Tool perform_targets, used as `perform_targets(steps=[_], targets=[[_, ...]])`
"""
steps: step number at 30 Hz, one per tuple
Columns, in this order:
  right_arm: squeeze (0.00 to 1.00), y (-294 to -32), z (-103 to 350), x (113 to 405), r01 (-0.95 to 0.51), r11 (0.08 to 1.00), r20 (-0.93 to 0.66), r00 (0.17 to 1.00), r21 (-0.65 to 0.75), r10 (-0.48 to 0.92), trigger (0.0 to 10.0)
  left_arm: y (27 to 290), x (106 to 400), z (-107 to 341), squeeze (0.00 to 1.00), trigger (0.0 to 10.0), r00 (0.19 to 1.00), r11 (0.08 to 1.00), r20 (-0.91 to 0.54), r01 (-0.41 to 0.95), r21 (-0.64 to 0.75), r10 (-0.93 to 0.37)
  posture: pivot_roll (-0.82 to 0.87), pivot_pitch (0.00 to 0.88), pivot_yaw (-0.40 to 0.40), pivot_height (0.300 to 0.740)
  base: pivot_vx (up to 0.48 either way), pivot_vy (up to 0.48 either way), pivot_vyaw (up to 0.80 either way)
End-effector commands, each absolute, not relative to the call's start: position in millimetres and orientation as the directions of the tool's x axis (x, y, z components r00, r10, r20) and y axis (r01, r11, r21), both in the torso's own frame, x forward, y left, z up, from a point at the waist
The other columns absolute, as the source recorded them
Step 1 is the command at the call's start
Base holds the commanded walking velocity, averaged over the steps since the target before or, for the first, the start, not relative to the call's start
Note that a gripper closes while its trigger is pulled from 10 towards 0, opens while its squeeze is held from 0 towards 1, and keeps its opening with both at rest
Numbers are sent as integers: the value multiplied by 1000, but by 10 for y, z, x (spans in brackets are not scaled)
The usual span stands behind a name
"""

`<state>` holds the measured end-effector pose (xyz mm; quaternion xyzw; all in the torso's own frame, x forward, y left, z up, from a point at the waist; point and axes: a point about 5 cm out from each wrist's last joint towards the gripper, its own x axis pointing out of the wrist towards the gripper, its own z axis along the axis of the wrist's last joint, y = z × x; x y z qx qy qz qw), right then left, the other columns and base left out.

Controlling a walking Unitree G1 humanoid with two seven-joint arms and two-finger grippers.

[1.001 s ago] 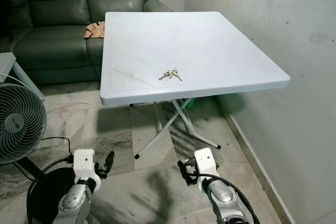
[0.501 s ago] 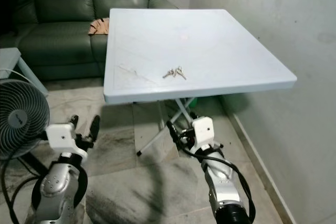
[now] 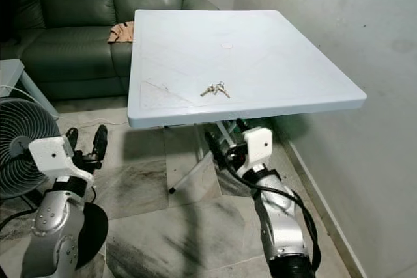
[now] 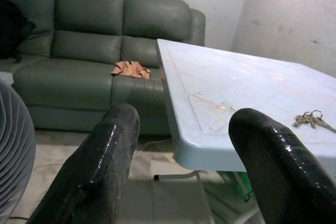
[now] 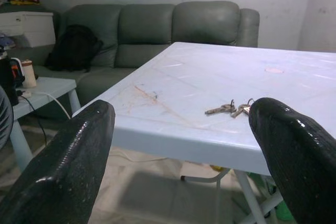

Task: Hang keys on a hook

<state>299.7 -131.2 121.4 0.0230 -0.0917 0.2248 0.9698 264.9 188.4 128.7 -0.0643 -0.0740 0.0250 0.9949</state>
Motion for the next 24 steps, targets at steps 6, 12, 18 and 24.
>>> perform_targets(steps=[6, 12, 18, 24], targets=[[0, -1358, 1276, 3016, -425, 905, 180, 889, -19, 422, 10000, 1914, 2630, 1368, 0, 10000, 990, 990, 137, -21, -140, 40, -52, 0, -41, 740, 0, 0, 0], [0, -1381, 1288, 3023, -425, 903, 163, 889, -61, 429, 10000, 1902, 2600, 1345, 0, 10000, 993, 993, 120, 4, -115, 10, -45, 0, -48, 740, 0, 0, 0], [0, -1387, 1336, 2996, -437, 893, 133, 884, -103, 448, 10000, 1901, 2552, 1360, 0, 10000, 997, 996, 78, 9, -83, -2, -39, 0, -60, 740, 0, 0, 0], [0, -1393, 1346, 3001, -436, 893, 132, 884, -110, 448, 10000, 1916, 2559, 1370, 0, 10000, 997, 997, 74, 7, -72, -2, -38, 0, -61, 740, 0, 0, 0]])
